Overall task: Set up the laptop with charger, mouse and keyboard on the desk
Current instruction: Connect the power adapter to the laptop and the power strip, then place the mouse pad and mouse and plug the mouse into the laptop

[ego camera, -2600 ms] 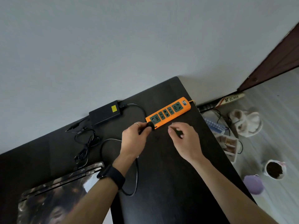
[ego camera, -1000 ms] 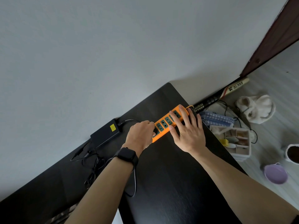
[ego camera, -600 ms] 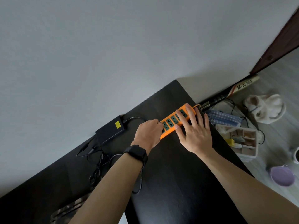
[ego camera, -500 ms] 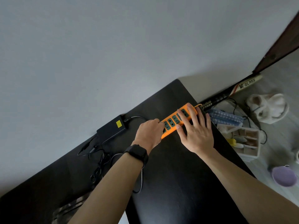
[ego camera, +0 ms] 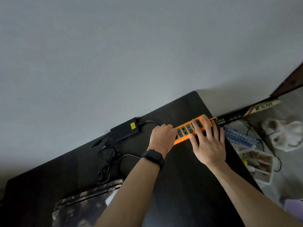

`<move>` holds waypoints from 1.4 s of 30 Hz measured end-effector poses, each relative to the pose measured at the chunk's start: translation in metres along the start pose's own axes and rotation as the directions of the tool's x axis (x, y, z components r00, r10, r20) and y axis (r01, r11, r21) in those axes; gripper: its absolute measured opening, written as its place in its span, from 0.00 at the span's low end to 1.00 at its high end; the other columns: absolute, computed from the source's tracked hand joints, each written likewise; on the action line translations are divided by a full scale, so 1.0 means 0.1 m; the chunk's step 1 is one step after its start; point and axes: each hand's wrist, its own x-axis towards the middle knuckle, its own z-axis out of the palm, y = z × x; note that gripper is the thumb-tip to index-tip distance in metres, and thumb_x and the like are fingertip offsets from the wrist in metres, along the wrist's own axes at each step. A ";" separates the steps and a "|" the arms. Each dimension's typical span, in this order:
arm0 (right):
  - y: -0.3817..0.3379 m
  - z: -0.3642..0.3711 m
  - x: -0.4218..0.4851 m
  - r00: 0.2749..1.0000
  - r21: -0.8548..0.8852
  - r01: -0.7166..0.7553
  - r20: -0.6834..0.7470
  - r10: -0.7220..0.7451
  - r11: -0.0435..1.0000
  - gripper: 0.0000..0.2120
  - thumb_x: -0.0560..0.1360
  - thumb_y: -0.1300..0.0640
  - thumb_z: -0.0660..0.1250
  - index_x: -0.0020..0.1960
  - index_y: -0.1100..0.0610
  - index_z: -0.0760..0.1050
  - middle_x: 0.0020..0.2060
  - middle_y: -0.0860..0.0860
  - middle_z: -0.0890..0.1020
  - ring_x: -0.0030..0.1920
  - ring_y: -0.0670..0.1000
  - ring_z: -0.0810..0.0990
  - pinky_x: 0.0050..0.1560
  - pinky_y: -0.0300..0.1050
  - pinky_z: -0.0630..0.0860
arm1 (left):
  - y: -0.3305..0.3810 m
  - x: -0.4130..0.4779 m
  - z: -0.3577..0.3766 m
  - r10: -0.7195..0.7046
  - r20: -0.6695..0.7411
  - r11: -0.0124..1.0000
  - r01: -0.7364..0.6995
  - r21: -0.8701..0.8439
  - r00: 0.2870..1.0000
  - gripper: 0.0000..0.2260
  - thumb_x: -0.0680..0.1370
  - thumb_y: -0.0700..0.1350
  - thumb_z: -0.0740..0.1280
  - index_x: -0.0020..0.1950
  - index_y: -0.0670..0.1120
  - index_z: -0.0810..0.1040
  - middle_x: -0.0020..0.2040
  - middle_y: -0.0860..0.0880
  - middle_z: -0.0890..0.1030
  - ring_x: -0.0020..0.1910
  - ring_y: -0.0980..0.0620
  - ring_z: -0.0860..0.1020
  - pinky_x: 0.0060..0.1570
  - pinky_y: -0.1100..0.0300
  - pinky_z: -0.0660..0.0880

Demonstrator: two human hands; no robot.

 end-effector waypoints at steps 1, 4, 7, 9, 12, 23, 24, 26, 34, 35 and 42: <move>-0.01 -0.01 -0.01 1.000 0.004 0.005 0.006 -0.005 1.000 0.29 0.82 0.37 0.50 0.81 0.44 0.57 0.82 0.52 0.53 0.78 0.62 0.58 0.75 0.67 0.56 | 0.01 -0.04 0.02 -0.030 -0.015 0.999 0.030 -0.012 0.999 0.14 0.80 0.49 0.66 0.65 0.48 0.77 0.55 0.49 0.78 0.52 0.50 0.76 0.49 0.56 0.73; -0.04 -0.03 0.02 0.999 0.028 0.002 0.047 -0.003 1.000 0.30 0.81 0.37 0.50 0.81 0.45 0.57 0.82 0.54 0.52 0.78 0.63 0.58 0.74 0.69 0.58 | 0.05 -0.26 0.16 -0.135 -0.085 0.980 0.120 -0.158 0.987 0.24 0.80 0.47 0.65 0.76 0.48 0.65 0.68 0.47 0.72 0.64 0.47 0.71 0.60 0.52 0.70; -0.09 -0.04 -0.06 0.994 0.047 -0.054 0.102 0.049 0.997 0.30 0.82 0.38 0.51 0.82 0.46 0.54 0.82 0.56 0.47 0.78 0.67 0.55 0.72 0.74 0.57 | 0.14 -0.81 0.33 -0.261 -0.226 0.896 0.148 -0.418 0.939 0.33 0.78 0.46 0.64 0.81 0.53 0.52 0.79 0.47 0.59 0.76 0.47 0.60 0.73 0.47 0.62; -0.15 -0.04 -0.28 0.988 0.016 -0.011 0.153 0.009 1.000 0.31 0.82 0.40 0.53 0.82 0.45 0.50 0.82 0.55 0.42 0.79 0.68 0.52 0.72 0.75 0.54 | 0.18 -1.33 0.53 -0.354 -0.256 0.831 0.177 -0.527 0.900 0.34 0.77 0.47 0.63 0.80 0.56 0.52 0.79 0.49 0.60 0.76 0.49 0.61 0.74 0.50 0.61; -0.27 -0.08 -0.82 0.959 -0.054 0.046 0.283 -0.028 0.997 0.34 0.81 0.42 0.60 0.82 0.44 0.50 0.82 0.54 0.46 0.80 0.64 0.49 0.74 0.73 0.55 | 0.21 -2.13 0.97 -0.539 -0.087 0.672 0.366 -0.643 0.838 0.31 0.78 0.49 0.62 0.79 0.58 0.55 0.79 0.52 0.60 0.75 0.51 0.62 0.73 0.54 0.61; -1.62 -0.93 -2.94 0.494 0.382 0.282 0.729 -0.474 0.880 0.22 0.80 0.52 0.65 0.74 0.49 0.71 0.69 0.46 0.77 0.69 0.49 0.73 0.66 0.37 0.65 | 0.68 -4.49 1.79 -0.766 0.413 0.075 0.707 -0.703 0.492 0.25 0.76 0.47 0.61 0.74 0.54 0.68 0.72 0.52 0.70 0.70 0.48 0.69 0.68 0.53 0.67; -1.81 -0.99 -3.09 0.453 0.409 0.347 0.714 -0.533 0.844 0.20 0.80 0.52 0.65 0.72 0.49 0.73 0.67 0.45 0.78 0.68 0.49 0.74 0.65 0.36 0.66 | 0.71 -4.70 1.81 -0.782 0.422 0.027 0.701 -0.713 0.459 0.24 0.76 0.48 0.61 0.74 0.53 0.68 0.72 0.52 0.70 0.70 0.48 0.69 0.69 0.53 0.67; -2.10 -1.10 -3.25 0.397 0.445 0.420 0.693 -0.601 0.791 0.18 0.81 0.52 0.64 0.70 0.48 0.75 0.66 0.44 0.80 0.66 0.49 0.74 0.66 0.38 0.67 | 0.72 -4.94 1.82 -0.806 0.420 -0.025 0.685 -0.728 0.417 0.24 0.77 0.49 0.61 0.75 0.52 0.67 0.72 0.51 0.70 0.71 0.47 0.69 0.69 0.52 0.67; -3.33 -1.30 -4.72 0.160 0.519 0.669 0.598 -0.785 0.532 0.15 0.81 0.50 0.63 0.66 0.45 0.78 0.63 0.41 0.80 0.65 0.47 0.74 0.65 0.37 0.66 | 1.03 -6.73 2.37 -0.874 0.452 -0.288 0.558 -0.778 0.179 0.23 0.79 0.50 0.62 0.74 0.53 0.67 0.72 0.51 0.71 0.70 0.50 0.69 0.68 0.56 0.66; -3.47 -1.31 -5.04 0.135 0.532 0.680 0.585 -0.799 0.504 0.15 0.81 0.50 0.63 0.65 0.45 0.79 0.63 0.41 0.80 0.65 0.47 0.74 0.65 0.37 0.66 | 1.10 -7.06 2.50 -0.877 0.460 -0.317 0.548 -0.774 0.141 0.23 0.79 0.51 0.62 0.74 0.53 0.67 0.71 0.51 0.71 0.70 0.50 0.69 0.67 0.57 0.66; -4.12 -1.33 -6.43 -0.020 0.616 0.677 0.562 -0.827 0.402 0.13 0.80 0.51 0.65 0.63 0.45 0.80 0.61 0.41 0.81 0.62 0.47 0.77 0.66 0.41 0.69 | 1.39 -8.68 3.04 -0.877 0.479 -0.429 0.519 -0.739 -0.042 0.23 0.77 0.52 0.61 0.72 0.54 0.69 0.70 0.51 0.73 0.68 0.49 0.71 0.66 0.54 0.70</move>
